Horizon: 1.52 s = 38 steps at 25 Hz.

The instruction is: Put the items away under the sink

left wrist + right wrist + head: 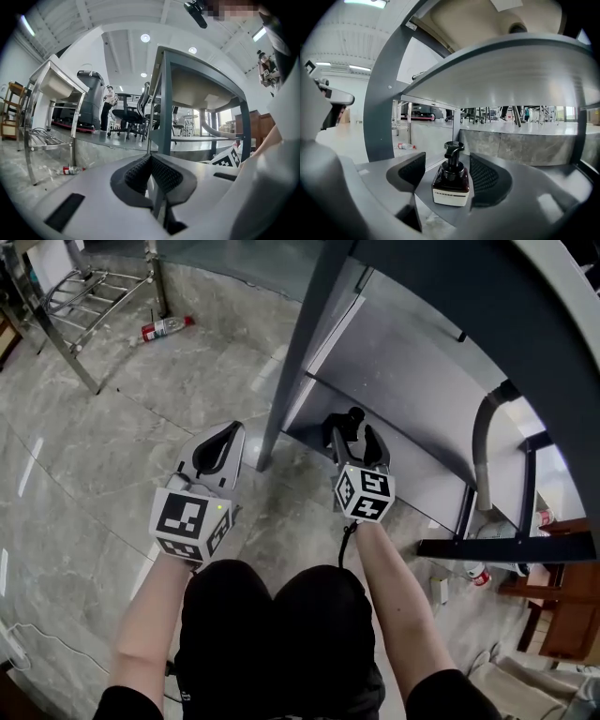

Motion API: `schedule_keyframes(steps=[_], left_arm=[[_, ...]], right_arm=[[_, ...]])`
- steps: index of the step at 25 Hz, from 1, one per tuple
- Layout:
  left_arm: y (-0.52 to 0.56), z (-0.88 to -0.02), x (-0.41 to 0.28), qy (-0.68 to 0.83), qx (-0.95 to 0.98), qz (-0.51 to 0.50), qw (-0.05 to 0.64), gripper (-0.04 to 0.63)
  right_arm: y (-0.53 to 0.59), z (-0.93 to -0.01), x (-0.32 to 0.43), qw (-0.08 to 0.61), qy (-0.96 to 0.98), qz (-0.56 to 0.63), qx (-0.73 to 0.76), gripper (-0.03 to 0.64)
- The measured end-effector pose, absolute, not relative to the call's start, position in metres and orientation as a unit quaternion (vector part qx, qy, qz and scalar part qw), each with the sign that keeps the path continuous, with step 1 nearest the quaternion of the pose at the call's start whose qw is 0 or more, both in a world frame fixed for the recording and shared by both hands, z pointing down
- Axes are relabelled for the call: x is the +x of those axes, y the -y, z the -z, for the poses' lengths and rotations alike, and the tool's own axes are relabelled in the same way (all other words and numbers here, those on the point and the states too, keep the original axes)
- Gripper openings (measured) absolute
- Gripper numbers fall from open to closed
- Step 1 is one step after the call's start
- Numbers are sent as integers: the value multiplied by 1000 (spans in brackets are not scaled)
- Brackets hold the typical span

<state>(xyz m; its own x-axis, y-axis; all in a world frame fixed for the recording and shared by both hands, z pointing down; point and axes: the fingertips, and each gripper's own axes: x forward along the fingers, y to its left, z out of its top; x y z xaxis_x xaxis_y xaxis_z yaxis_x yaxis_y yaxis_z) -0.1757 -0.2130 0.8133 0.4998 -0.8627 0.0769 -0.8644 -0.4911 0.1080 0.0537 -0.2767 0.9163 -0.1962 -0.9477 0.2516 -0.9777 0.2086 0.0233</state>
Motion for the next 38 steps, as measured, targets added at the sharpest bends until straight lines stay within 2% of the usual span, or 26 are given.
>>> schedule_keyframes(steps=[4, 8, 10, 19, 26, 38], left_arm=[[200, -779, -176, 506, 859, -5, 81, 9], [190, -744, -165, 506, 856, -22, 102, 9], [179, -728, -160, 505, 855, -35, 115, 9], [147, -613, -162, 491, 856, -59, 153, 9], [123, -507, -168, 473, 865, -50, 160, 9], [73, -345, -161, 442, 885, -23, 141, 9]], right_arm=[[255, -902, 61, 126, 766, -94, 623, 261], [217, -883, 49, 149, 774, -134, 601, 173], [194, -870, 39, 161, 778, -149, 589, 155], [154, -720, -19, 160, 795, -140, 568, 3], [119, -570, -58, 119, 819, -106, 551, 3], [57, -382, -47, 70, 812, -56, 577, 3]])
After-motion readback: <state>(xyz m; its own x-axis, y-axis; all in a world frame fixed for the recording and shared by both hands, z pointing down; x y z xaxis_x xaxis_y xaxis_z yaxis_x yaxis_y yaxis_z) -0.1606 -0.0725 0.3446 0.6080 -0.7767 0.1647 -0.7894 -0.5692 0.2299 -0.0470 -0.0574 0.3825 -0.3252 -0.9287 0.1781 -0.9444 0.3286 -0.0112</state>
